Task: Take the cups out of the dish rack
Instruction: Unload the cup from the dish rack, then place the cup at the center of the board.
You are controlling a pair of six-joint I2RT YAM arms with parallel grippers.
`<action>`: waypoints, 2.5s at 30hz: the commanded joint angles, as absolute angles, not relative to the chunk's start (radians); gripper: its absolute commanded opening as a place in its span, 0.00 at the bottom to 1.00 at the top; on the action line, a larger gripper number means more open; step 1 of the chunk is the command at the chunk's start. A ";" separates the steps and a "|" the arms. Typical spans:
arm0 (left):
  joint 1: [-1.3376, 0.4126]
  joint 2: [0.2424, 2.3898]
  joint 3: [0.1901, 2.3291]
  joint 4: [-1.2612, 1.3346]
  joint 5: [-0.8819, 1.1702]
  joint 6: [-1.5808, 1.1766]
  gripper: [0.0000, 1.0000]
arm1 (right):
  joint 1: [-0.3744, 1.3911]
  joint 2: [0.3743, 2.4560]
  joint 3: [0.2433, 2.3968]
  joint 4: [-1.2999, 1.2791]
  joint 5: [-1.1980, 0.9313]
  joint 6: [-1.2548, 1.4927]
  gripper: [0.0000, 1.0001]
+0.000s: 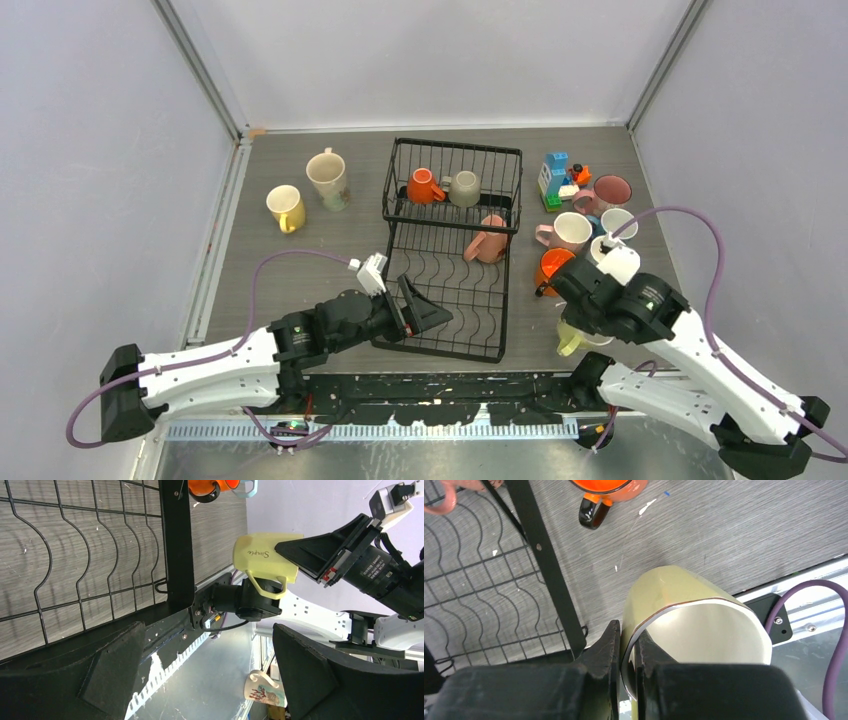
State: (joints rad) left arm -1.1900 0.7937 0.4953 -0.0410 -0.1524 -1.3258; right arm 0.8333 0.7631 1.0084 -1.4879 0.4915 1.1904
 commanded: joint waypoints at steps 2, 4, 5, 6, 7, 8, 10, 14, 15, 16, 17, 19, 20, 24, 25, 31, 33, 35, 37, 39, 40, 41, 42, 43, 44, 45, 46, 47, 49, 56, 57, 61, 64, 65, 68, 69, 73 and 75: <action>-1.187 0.787 0.514 -0.035 -0.152 -1.311 1.00 | 0.739 0.793 0.981 -1.404 0.538 1.141 0.00; -1.186 0.786 0.507 -0.027 -0.150 -1.316 1.00 | 0.645 0.795 0.953 -1.336 0.463 1.071 0.01; -1.187 0.786 0.506 -0.025 -0.149 -1.317 1.00 | 0.590 0.794 0.940 -1.307 0.418 1.031 0.01; -1.187 0.785 0.505 -0.026 -0.147 -1.319 1.00 | 0.539 0.794 0.932 -1.281 0.382 1.000 0.01; -1.187 0.783 0.505 -0.027 -0.147 -1.320 1.00 | 0.499 0.797 0.927 -1.260 0.353 0.969 0.01; -1.187 0.781 0.504 -0.030 -0.147 -1.320 1.00 | 0.466 0.803 0.927 -1.243 0.332 0.945 0.01; -1.186 0.775 0.503 -0.034 -0.148 -1.320 1.00 | 0.425 0.832 0.931 -1.214 0.311 0.910 0.01; -1.187 0.763 0.500 -0.045 -0.155 -1.320 1.00 | 0.383 0.913 0.931 -1.172 0.304 0.864 0.00; -1.187 0.761 0.500 -0.046 -0.155 -1.320 1.00 | 0.373 0.928 0.928 -1.162 0.303 0.855 0.01; -1.186 0.757 0.499 -0.048 -0.155 -1.321 1.00 | 0.361 0.939 0.926 -1.152 0.303 0.847 0.01; -1.186 0.755 0.500 -0.050 -0.155 -1.321 1.00 | 0.349 0.950 0.923 -1.142 0.299 0.838 0.01; -1.186 0.751 0.499 -0.056 -0.156 -1.321 1.00 | 0.321 0.973 0.919 -1.127 0.283 0.826 0.00; -1.186 0.750 0.498 -0.057 -0.158 -1.322 1.00 | 0.309 0.979 0.917 -1.119 0.276 0.825 0.00; -1.187 0.753 0.495 -0.051 -0.156 -1.322 1.00 | 0.272 1.016 0.905 -1.091 0.280 0.828 0.00; -1.186 0.755 0.495 -0.048 -0.155 -1.323 1.00 | 0.266 1.024 0.902 -1.085 0.283 0.832 0.00; -1.186 0.763 0.495 -0.037 -0.147 -1.328 1.00 | 0.236 1.049 0.876 -1.031 0.328 0.842 0.00; -1.187 0.762 0.493 -0.037 -0.147 -1.329 1.00 | 0.232 1.044 0.869 -1.011 0.339 0.849 0.00; -1.187 0.762 0.492 -0.037 -0.147 -1.329 1.00 | 0.229 1.045 0.863 -0.996 0.354 0.853 0.01; -1.187 0.762 0.492 -0.037 -0.146 -1.326 1.00 | 0.228 1.050 0.858 -0.986 0.374 0.856 0.00; -1.187 0.764 0.492 -0.037 -0.144 -1.324 1.00 | 0.227 1.052 0.851 -0.974 0.397 0.855 0.00; -1.187 0.765 0.491 -0.036 -0.144 -1.324 1.00 | 0.225 1.053 0.848 -0.967 0.401 0.852 0.00; -1.187 0.765 0.490 -0.035 -0.143 -1.324 1.00 | 0.224 1.056 0.844 -0.960 0.402 0.852 0.00; -1.187 0.767 0.489 -0.034 -0.143 -1.324 1.00 | 0.222 1.061 0.839 -0.954 0.402 0.851 0.00; -1.187 0.767 0.488 -0.033 -0.142 -1.324 1.00 | 0.222 1.064 0.837 -0.948 0.401 0.852 0.00; -1.187 0.767 0.487 -0.033 -0.140 -1.324 1.00 | 0.222 1.070 0.836 -0.946 0.401 0.851 0.00; -1.187 0.767 0.488 -0.034 -0.140 -1.324 1.00 | 0.221 1.076 0.837 -0.946 0.405 0.849 0.00; -1.187 0.766 0.487 -0.034 -0.138 -1.324 1.00 | 0.221 1.081 0.837 -0.946 0.408 0.848 0.01; -1.187 0.765 0.485 -0.034 -0.138 -1.323 1.00 | 0.221 1.082 0.837 -0.945 0.408 0.847 0.01; -1.186 0.763 0.484 -0.035 -0.139 -1.321 1.00 | 0.221 1.082 0.831 -0.941 0.409 0.848 0.04; -1.187 0.774 0.483 -0.031 -0.138 -1.314 1.00 | 0.220 1.075 0.817 -0.928 0.396 0.849 0.17; -1.186 0.776 0.483 -0.031 -0.138 -1.313 1.00 | 0.220 1.074 0.817 -0.931 0.394 0.851 0.19; -1.187 0.778 0.483 -0.032 -0.138 -1.312 1.00 | 0.221 1.064 0.822 -0.941 0.389 0.856 0.29; -1.187 0.778 0.481 -0.034 -0.140 -1.309 1.00 | 0.220 1.049 0.829 -0.956 0.389 0.861 0.36; -1.187 0.778 0.481 -0.034 -0.140 -1.309 1.00 | 0.220 1.044 0.831 -0.962 0.387 0.864 0.40; -1.186 0.782 0.482 -0.031 -0.140 -1.307 1.00 | 0.220 1.023 0.838 -0.983 0.385 0.868 0.50; -1.186 0.784 0.483 -0.029 -0.140 -1.305 1.00 | 0.221 1.016 0.843 -0.990 0.383 0.869 0.52; -1.187 0.797 0.488 -0.026 -0.138 -1.297 1.00 | 0.221 0.980 0.866 -1.026 0.379 0.873 0.59; -1.186 0.803 0.494 -0.023 -0.137 -1.292 1.00 | 0.220 0.962 0.880 -1.047 0.376 0.873 0.64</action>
